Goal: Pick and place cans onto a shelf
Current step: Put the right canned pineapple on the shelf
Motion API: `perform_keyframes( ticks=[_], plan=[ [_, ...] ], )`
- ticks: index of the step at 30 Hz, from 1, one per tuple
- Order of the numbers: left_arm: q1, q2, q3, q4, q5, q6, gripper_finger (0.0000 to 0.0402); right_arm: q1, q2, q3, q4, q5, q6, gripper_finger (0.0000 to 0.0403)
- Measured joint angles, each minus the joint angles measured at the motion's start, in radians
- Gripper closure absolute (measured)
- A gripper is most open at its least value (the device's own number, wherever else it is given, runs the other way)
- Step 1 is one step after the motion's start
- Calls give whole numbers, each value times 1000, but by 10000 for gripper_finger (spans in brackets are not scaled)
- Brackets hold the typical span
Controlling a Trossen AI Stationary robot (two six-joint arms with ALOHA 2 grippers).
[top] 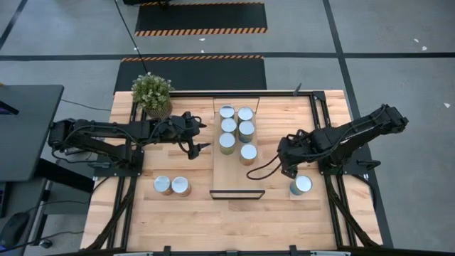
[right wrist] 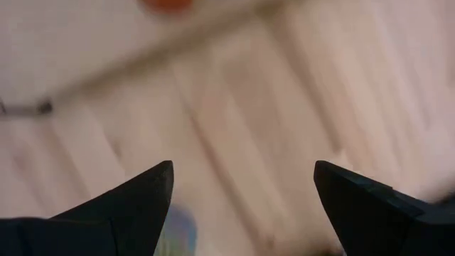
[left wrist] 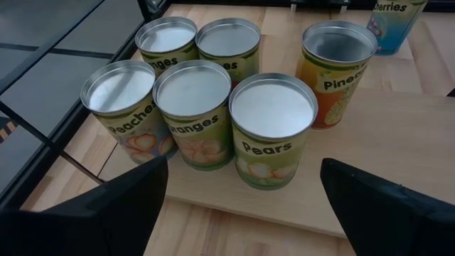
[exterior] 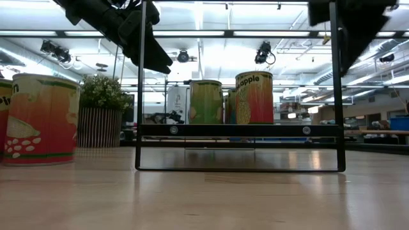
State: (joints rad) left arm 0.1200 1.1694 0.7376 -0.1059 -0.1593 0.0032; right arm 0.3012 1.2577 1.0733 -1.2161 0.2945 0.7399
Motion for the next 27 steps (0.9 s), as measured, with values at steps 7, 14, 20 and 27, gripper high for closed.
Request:
perform_keyframes(
  ticks=[7,14,20,27],
  plan=[
    [0,0,0,0,0,0,27,0,52,0,289,181,-222,55],
    [0,0,0,-1,0,0,27,1,155,0,443,184,-398,55],
    [0,0,0,-1,0,0,27,2,194,0,441,259,-437,55],
    [0,0,0,-2,0,0,27,-3,197,0,429,315,-460,55]
  ],
)
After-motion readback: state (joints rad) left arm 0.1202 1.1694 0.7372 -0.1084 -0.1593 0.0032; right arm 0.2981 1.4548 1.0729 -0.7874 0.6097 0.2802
